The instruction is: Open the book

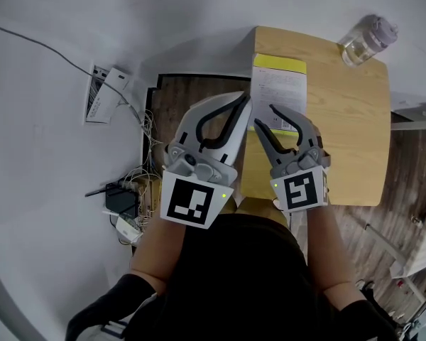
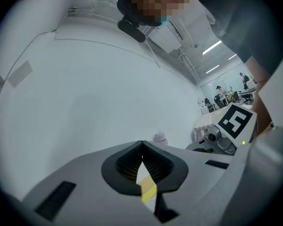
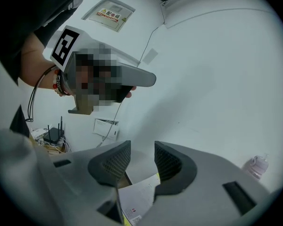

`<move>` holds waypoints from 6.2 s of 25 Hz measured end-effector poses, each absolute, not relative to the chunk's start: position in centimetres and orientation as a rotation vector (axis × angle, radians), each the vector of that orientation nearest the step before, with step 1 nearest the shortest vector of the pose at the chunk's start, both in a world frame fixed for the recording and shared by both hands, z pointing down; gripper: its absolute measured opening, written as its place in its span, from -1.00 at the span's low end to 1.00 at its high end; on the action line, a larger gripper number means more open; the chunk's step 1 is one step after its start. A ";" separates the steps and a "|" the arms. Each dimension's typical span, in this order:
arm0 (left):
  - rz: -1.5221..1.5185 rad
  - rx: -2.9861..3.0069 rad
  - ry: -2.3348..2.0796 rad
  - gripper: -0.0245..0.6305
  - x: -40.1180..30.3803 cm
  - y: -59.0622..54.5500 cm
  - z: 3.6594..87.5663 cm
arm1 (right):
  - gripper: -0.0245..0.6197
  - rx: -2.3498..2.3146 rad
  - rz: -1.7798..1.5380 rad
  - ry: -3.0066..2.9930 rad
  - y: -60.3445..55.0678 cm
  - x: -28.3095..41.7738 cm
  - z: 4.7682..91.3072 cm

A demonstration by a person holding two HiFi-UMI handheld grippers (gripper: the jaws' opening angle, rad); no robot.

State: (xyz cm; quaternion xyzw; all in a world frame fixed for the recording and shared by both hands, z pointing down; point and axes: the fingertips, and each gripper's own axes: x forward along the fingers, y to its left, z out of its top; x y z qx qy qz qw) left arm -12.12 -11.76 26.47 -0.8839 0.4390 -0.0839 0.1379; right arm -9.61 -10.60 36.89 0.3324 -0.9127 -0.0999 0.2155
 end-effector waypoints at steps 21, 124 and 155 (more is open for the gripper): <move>-0.299 -2.619 1.253 -0.89 -12.5 -12.1 30.4 | -0.36 0.796 -0.099 -2.455 -10.3 -10.7 45.6; -0.253 -2.767 1.102 -0.89 -13.3 -14.9 32.8 | -0.80 0.875 -0.076 -2.151 -10.8 -9.0 55.3; -0.380 -2.635 1.180 -0.89 -8.0 -14.8 31.4 | -0.80 0.983 -0.106 -2.291 -12.1 -4.7 49.3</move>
